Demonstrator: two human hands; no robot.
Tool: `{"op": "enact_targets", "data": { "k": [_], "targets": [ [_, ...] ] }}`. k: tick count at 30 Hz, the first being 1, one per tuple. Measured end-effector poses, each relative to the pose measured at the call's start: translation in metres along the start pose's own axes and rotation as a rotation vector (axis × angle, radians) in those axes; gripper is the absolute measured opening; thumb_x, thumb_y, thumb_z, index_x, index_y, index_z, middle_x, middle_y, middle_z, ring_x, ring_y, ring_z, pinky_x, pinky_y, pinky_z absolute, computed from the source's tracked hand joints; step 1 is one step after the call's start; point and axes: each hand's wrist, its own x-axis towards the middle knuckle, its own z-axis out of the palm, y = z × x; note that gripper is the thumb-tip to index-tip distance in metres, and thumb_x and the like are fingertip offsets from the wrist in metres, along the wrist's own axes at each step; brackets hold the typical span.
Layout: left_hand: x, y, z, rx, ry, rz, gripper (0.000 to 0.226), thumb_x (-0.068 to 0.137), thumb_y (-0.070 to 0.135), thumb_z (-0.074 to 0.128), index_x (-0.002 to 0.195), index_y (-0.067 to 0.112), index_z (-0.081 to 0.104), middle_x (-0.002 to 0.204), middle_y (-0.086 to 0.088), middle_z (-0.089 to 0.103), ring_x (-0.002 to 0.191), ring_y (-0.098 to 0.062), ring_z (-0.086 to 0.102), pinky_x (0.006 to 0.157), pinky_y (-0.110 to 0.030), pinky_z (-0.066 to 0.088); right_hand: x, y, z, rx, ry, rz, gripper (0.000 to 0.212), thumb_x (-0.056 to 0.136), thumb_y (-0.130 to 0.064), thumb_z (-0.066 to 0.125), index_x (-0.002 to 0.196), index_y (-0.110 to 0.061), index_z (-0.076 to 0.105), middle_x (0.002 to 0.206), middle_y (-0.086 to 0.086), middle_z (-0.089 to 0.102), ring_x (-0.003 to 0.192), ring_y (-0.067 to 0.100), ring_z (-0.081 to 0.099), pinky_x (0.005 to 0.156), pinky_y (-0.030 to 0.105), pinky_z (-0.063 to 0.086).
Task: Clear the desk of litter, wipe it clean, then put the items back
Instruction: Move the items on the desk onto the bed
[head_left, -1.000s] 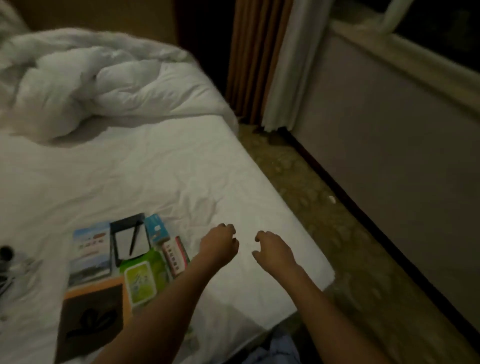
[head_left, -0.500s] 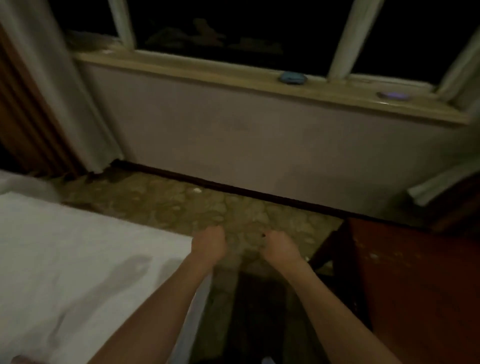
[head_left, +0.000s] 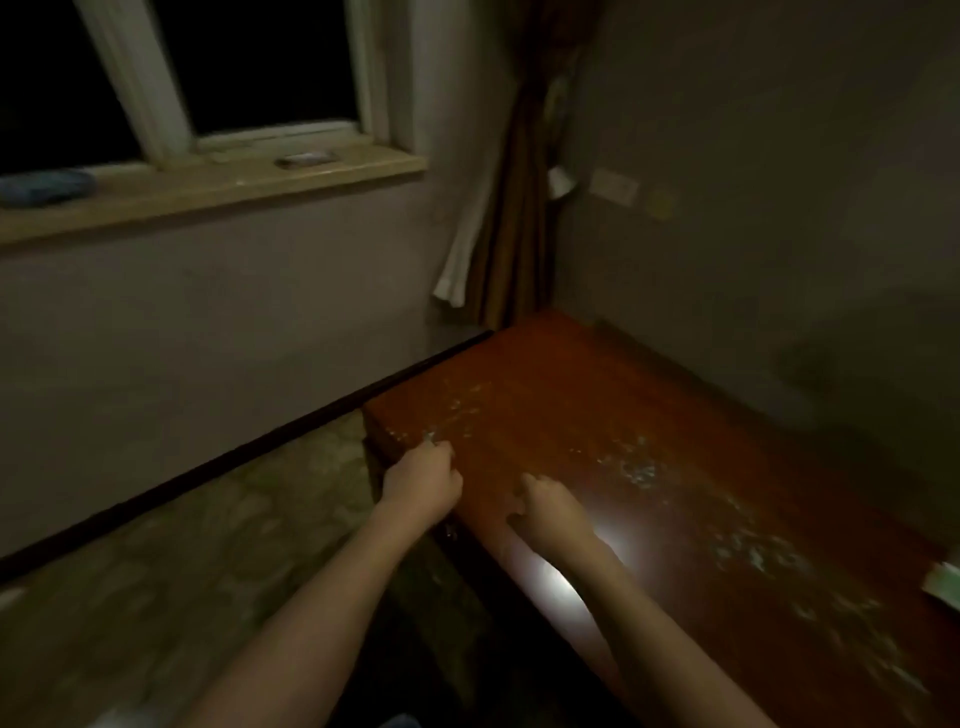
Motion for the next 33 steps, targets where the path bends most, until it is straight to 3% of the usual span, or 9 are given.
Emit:
{"op": "enact_targets", "data": {
  "k": [3,8,12,19,23,29,33],
  "targets": [
    [0.013,0.024,0.024,0.078,-0.163,0.120,0.026,0.094,0.024,0.043,0.117,0.018,0.055,0.111,0.001,0.056,0.096,-0.015,0.054,0.086,-0.035,0.050,-0.011,0.026,-0.008,0.051,0.072,0.158,0.041,0.091,-0.025,0.059,0.128,-0.010,0.050,0.126,0.009,0.054,0.114,0.027,0.051,0.088,0.034,0.046],
    [0.036,0.043,0.054,0.190,-0.297,0.294,0.031,0.096,0.025,0.043,0.124,0.015,0.052,0.120,-0.003,0.054,0.106,-0.020,0.055,0.087,-0.034,0.049,-0.027,0.047,-0.008,0.168,0.233,0.367,0.037,0.093,-0.024,0.057,0.127,-0.010,0.051,0.125,0.009,0.055,0.111,0.025,0.052,0.089,0.035,0.047],
    [0.040,0.074,0.074,0.231,-0.381,0.435,0.030,0.094,0.021,0.043,0.120,0.013,0.055,0.119,-0.006,0.055,0.101,-0.022,0.055,0.081,-0.030,0.048,-0.059,0.068,0.006,0.219,0.214,0.543,0.037,0.092,-0.025,0.058,0.126,-0.011,0.051,0.124,0.008,0.056,0.111,0.024,0.052,0.085,0.032,0.046],
    [0.036,0.170,0.110,0.229,-0.412,0.668,0.038,0.092,0.022,0.044,0.128,0.013,0.052,0.118,-0.006,0.058,0.100,-0.023,0.057,0.082,-0.031,0.050,-0.114,0.132,-0.010,0.255,0.319,0.770,0.038,0.092,-0.023,0.057,0.127,-0.010,0.053,0.124,0.008,0.057,0.110,0.022,0.055,0.085,0.032,0.048],
    [0.031,0.239,0.142,0.272,-0.437,0.783,0.032,0.094,0.022,0.044,0.119,0.007,0.056,0.115,-0.010,0.060,0.098,-0.025,0.058,0.079,-0.034,0.049,-0.148,0.190,-0.025,0.262,0.357,0.850,0.037,0.092,-0.023,0.056,0.127,-0.011,0.052,0.124,0.007,0.056,0.111,0.021,0.054,0.085,0.030,0.049],
    [0.036,0.337,0.185,0.319,-0.484,0.843,0.031,0.097,0.026,0.043,0.121,0.009,0.054,0.118,-0.010,0.059,0.096,-0.022,0.056,0.083,-0.035,0.048,-0.188,0.292,-0.069,0.270,0.465,0.957,0.031,0.090,-0.024,0.058,0.119,-0.012,0.055,0.118,0.006,0.058,0.107,0.022,0.056,0.090,0.036,0.050],
    [0.034,0.400,0.210,0.308,-0.480,0.839,0.033,0.097,0.027,0.042,0.125,0.011,0.051,0.121,-0.008,0.056,0.101,-0.024,0.057,0.082,-0.036,0.050,-0.199,0.352,-0.090,0.272,0.465,0.931,0.034,0.090,-0.025,0.060,0.121,-0.011,0.055,0.118,0.006,0.058,0.109,0.021,0.055,0.090,0.035,0.050]
  ]
}}
